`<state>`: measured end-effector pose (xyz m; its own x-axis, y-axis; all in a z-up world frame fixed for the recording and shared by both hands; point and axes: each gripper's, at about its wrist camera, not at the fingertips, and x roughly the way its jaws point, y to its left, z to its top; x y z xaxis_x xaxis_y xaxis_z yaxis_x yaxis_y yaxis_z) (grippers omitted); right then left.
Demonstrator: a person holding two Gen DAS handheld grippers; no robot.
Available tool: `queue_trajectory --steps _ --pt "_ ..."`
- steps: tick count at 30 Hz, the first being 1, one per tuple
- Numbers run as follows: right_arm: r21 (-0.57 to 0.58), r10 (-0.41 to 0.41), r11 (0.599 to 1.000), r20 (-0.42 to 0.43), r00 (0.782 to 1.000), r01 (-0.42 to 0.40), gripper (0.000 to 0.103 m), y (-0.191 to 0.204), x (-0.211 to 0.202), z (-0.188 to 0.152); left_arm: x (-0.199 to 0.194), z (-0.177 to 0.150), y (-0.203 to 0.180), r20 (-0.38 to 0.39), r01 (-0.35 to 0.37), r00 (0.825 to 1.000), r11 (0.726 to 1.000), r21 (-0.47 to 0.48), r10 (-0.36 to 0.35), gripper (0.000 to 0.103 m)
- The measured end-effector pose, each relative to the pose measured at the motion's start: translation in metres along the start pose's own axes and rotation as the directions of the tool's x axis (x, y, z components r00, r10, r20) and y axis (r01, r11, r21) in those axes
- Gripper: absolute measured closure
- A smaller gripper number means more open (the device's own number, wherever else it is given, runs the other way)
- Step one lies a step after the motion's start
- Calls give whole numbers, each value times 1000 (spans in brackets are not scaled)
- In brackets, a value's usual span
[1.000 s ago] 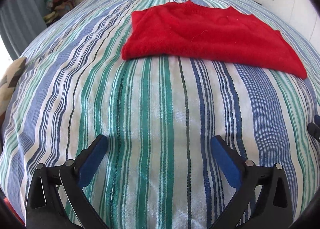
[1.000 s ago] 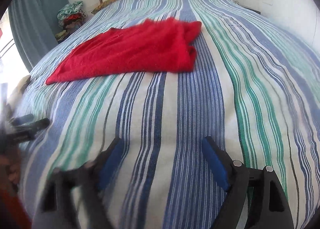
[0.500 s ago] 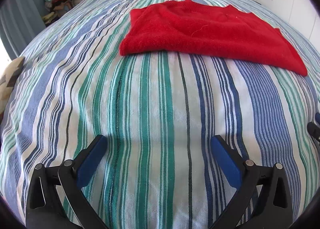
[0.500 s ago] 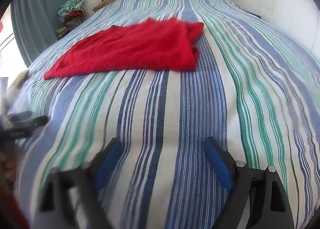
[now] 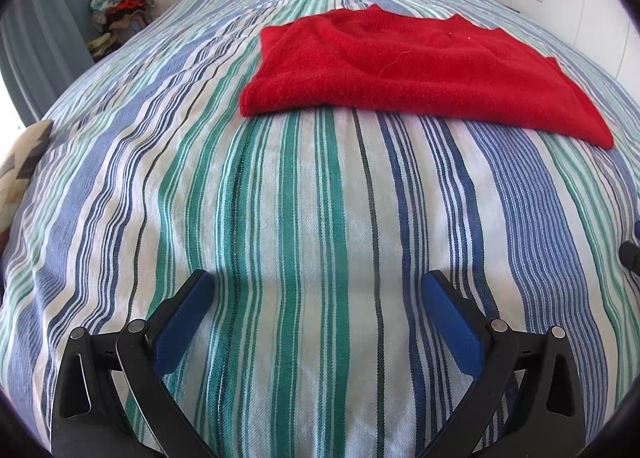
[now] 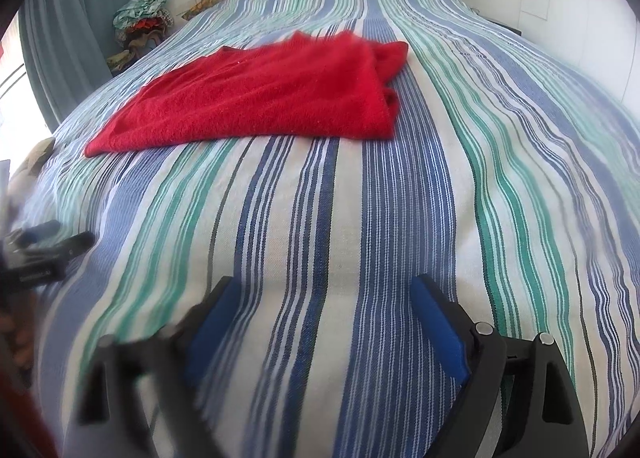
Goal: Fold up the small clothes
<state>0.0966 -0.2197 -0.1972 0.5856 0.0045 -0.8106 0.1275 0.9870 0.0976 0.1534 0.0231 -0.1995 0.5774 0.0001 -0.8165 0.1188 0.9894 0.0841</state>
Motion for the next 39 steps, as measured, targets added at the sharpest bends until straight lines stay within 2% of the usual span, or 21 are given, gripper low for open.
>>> queue_trajectory --steps 3,5,8,12,14,15,16,18,19,21,24,27,29,32,37,38,39 --pt "-5 65 998 -30 997 -65 11 -4 -4 14 0 -1 0 5 0 1000 1000 0 0 0" --pt "53 170 984 13 985 -170 12 -19 -11 36 0 -1 -1 8 -3 1000 1000 2 3 0" --pt "139 204 966 106 973 -218 12 -50 -12 88 0 -1 -1 9 -5 1000 1000 4 5 0" --pt "291 264 914 103 959 -283 14 -93 37 151 0 0 -1 10 -3 1000 1000 0 3 0" --pt "364 302 880 67 951 -305 22 -105 71 164 0 0 -1 11 0 1000 1000 -2 0 0" --pt "409 338 853 42 940 -325 24 -109 89 165 0 0 0 12 2 1000 1000 -3 -2 0" --pt "448 365 829 23 931 -336 35 -111 105 163 0 0 0 13 3 1000 1000 -4 -3 0" --pt "448 352 832 32 936 -328 72 -107 114 159 0 0 1 15 7 1000 1000 -5 -6 0" --pt "446 385 821 26 923 -355 93 -104 116 159 0 0 1 16 8 1000 1000 -7 -8 0" --pt "429 337 849 9 941 -308 94 -96 108 165 0 0 1 17 13 1000 1000 -9 -13 0" --pt "340 203 922 -12 979 -187 94 -69 76 190 0 0 2 18 18 1000 1000 -10 -17 0" --pt "208 135 969 5 991 -133 94 -19 42 230 0 0 2 17 18 1000 1000 -11 -18 0" --pt "149 160 976 10 987 -159 94 24 29 255 0 1 2 18 20 1000 1000 -11 -20 0" --pt "84 230 970 -19 973 -227 94 95 34 284 -1 1 2 22 28 999 1000 -14 -28 0" --pt "-39 263 962 -123 957 -269 94 205 79 278 -3 -1 4 32 43 999 999 -15 -43 1" --pt "-49 271 958 -150 951 -281 90 220 90 274 -3 -1 4 33 44 998 999 -15 -44 1" --pt "-59 298 948 -195 935 -314 86 233 102 268 -3 -2 4 34 45 998 999 -15 -45 1"
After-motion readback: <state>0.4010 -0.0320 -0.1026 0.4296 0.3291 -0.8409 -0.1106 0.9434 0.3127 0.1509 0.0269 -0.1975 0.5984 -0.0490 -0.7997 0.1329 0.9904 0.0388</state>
